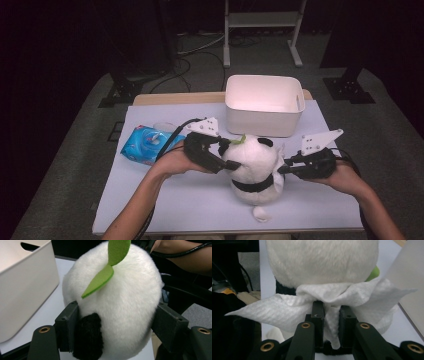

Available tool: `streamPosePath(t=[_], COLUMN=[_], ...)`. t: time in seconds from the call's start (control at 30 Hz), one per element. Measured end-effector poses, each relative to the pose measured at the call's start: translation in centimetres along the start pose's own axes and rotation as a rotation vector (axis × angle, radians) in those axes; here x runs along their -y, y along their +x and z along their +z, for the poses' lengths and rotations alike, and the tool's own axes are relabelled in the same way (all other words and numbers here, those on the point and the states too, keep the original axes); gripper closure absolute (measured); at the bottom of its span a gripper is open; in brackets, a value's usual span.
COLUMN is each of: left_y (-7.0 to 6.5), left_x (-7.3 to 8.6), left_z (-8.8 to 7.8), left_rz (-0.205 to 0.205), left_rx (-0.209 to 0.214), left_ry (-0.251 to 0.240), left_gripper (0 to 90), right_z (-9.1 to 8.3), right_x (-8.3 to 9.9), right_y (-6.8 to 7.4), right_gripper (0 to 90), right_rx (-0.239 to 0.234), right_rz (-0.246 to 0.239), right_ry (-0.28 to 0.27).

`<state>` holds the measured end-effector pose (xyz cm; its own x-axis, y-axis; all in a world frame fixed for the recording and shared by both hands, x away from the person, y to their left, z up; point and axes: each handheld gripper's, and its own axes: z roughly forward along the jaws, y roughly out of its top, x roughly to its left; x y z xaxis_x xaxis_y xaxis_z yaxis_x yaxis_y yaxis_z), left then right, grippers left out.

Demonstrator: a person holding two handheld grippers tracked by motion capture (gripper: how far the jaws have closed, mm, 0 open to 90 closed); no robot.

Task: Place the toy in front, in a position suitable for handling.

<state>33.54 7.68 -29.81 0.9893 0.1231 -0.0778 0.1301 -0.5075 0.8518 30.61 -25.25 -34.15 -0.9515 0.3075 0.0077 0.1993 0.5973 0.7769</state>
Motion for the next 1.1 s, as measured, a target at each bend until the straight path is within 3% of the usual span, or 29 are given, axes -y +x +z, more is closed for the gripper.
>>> streamPosePath(t=[0.17, 0.33, 0.67, 0.83, 0.97, 1.1], left_y=[-0.1, 0.0, -0.2, -0.3, -0.4, -0.4], left_x=[0.4, 0.8, 0.2, 0.0, -0.3, -0.4], left_z=[-0.3, 0.2, 1.5, 1.8, 2.3, 2.5], left_rz=[0.005, 0.000, 0.020, 0.026, 0.030, 0.036], left_rx=[-0.014, 0.001, 0.019, 0.019, 0.017, 0.020], left_ry=[0.034, 0.018, 0.022, 0.022, 0.024, 0.024], left_gripper=[28.8, 27.1, 24.8, 24.0, 23.5, 23.3], right_z=[0.3, -0.4, -2.5, -3.7, -4.1, -4.6], right_x=[-0.7, -0.8, -0.8, -0.8, -1.7, -2.6], right_y=[0.0, 0.1, 0.3, 0.3, 0.6, 0.8], right_gripper=[77.3, 77.7, 80.0, 80.4, 80.4, 80.5], right_rx=[-0.005, 0.001, 0.028, 0.024, 0.035, 0.024], right_rz=[-0.017, -0.016, -0.015, 0.003, -0.028, -0.042], right_ry=[-0.005, 0.004, -0.004, -0.053, -0.049, -0.083])
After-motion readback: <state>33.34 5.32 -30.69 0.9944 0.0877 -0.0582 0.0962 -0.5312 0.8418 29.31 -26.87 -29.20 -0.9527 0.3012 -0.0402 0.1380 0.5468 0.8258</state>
